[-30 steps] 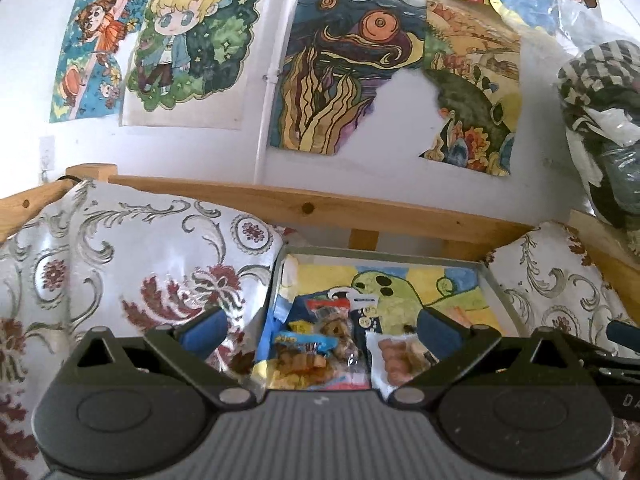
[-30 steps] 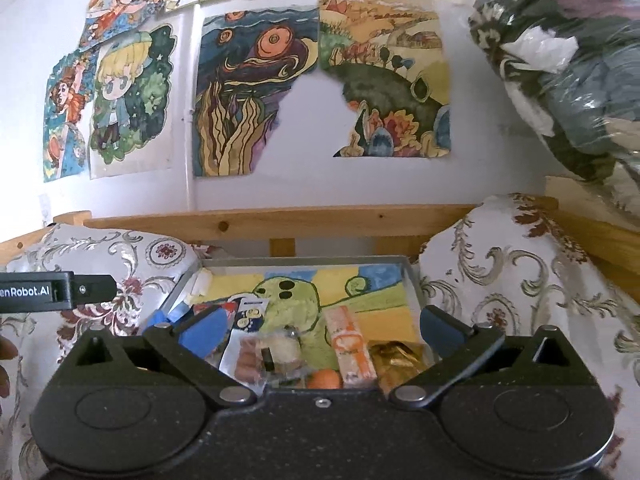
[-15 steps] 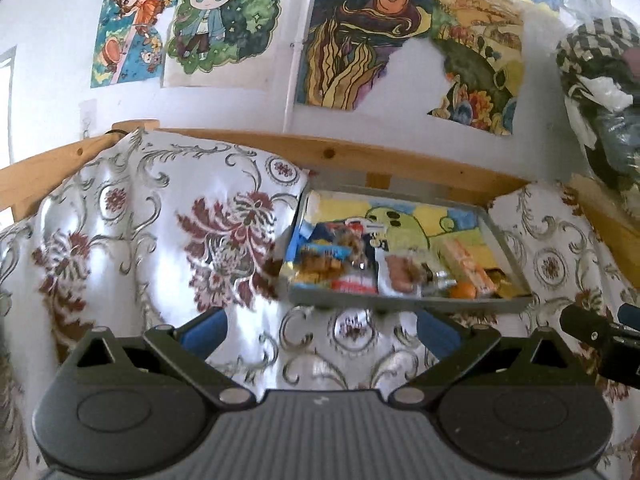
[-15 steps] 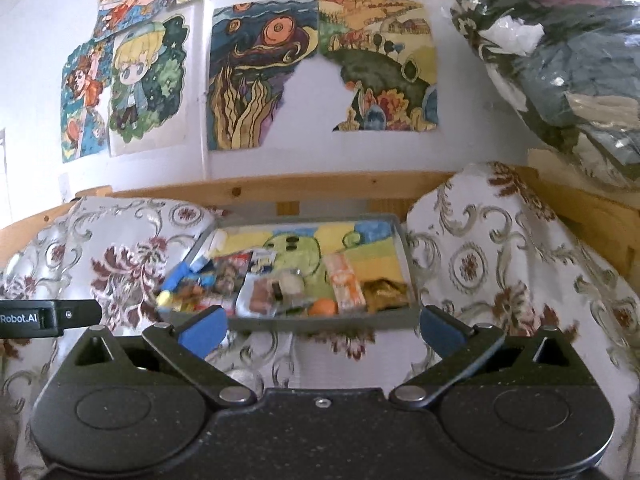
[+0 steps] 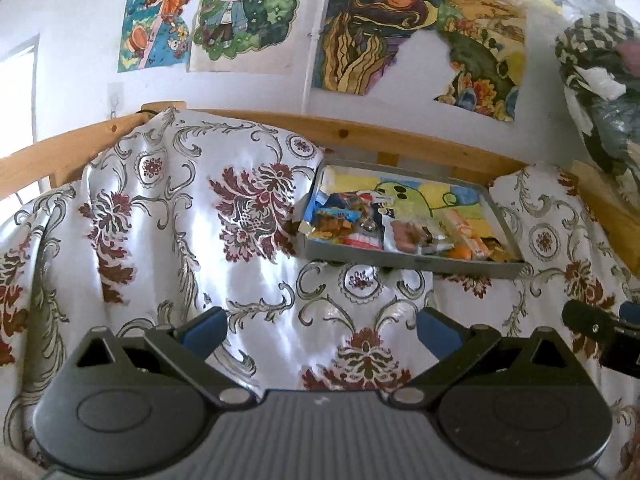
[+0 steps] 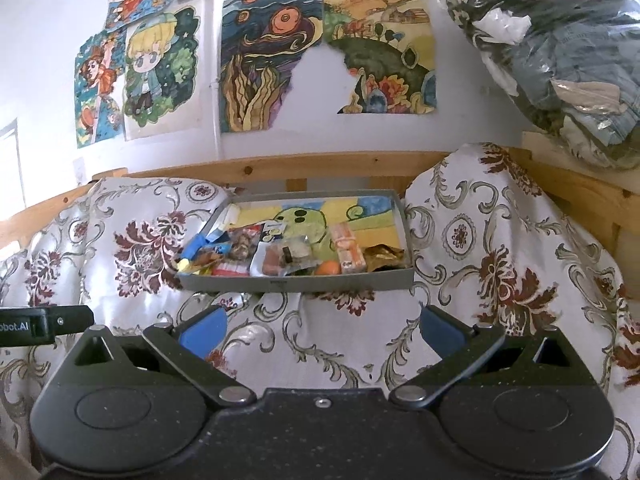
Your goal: Organize snacks
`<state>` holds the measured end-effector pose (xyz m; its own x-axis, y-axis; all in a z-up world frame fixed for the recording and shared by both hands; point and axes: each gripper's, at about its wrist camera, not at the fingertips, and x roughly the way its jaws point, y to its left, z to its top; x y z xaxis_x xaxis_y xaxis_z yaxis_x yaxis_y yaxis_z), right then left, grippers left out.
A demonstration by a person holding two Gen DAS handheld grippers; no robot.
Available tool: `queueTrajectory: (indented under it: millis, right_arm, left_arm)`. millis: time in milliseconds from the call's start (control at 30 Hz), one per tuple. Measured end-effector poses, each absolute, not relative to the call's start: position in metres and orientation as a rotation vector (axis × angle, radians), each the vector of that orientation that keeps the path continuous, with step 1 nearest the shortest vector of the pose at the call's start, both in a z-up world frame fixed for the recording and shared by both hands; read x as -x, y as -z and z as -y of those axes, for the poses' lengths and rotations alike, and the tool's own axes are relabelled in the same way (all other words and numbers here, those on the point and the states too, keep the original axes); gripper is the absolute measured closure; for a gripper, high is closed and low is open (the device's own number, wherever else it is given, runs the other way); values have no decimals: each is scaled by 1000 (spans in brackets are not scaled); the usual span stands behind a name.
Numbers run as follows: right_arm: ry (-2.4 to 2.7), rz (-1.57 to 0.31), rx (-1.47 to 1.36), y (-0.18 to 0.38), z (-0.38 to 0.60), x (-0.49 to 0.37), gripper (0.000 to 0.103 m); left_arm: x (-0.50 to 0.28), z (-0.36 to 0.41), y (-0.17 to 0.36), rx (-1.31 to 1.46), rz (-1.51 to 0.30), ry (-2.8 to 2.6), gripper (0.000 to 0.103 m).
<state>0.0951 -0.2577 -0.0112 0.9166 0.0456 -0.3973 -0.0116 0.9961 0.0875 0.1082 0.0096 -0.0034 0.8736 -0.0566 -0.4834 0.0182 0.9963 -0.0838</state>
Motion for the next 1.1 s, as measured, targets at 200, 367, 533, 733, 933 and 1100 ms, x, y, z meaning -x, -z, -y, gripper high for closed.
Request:
queueTrajectory:
  millis: [200,367,533,733,933,1100]
  right_arm:
    - [-31,-423,-87,13,259,-83,1]
    - [-26,-425,-79,15,260,-78,1]
    - [-30,-422,-79,15,259,-76,1]
    - [-27,-426,-84,15,260,-77,1]
    - [-27,-426,-83,16,260,-77,1]
    - [-27,-426,-84,16,260,-77,1]
  left_arm:
    - [-95,-7,8,63,-521,48,0]
    - [-88,-4,8,54,-517,56,0]
    - [-87,-3,9,54,-517,53,0]
    - [-87,-5,9,55,-517,52,0]
    - [-87,-4,9,55,-519,53,0]
    - [-87,-5,10,55,-520,54,0]
